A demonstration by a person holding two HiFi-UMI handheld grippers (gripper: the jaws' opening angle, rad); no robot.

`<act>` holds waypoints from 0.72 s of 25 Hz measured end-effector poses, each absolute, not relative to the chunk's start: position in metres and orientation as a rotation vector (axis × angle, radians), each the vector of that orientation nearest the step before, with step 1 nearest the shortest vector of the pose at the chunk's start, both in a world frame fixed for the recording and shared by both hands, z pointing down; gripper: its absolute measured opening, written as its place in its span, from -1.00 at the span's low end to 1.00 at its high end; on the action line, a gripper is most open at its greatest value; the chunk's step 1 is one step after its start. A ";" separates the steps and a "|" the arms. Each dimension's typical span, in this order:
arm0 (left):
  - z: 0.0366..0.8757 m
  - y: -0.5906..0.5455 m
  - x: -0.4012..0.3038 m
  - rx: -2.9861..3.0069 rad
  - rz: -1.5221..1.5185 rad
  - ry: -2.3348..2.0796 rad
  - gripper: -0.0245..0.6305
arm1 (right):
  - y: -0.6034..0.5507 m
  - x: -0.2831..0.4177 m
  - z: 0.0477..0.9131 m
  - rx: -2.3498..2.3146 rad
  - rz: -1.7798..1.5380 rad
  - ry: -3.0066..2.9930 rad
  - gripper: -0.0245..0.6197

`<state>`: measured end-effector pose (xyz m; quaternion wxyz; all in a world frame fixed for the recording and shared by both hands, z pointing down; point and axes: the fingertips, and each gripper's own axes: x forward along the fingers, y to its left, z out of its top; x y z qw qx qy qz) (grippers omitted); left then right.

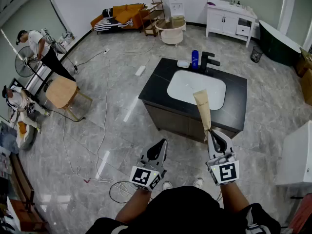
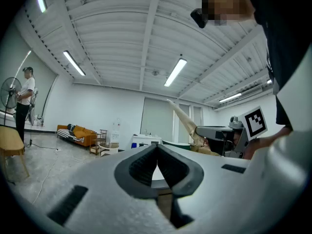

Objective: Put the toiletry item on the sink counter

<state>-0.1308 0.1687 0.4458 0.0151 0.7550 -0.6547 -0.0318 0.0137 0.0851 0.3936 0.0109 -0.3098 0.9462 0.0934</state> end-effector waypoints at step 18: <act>0.449 0.158 -0.116 2.380 -0.084 -1.987 -0.90 | 0.067 0.043 0.391 -1.066 0.239 2.879 -0.90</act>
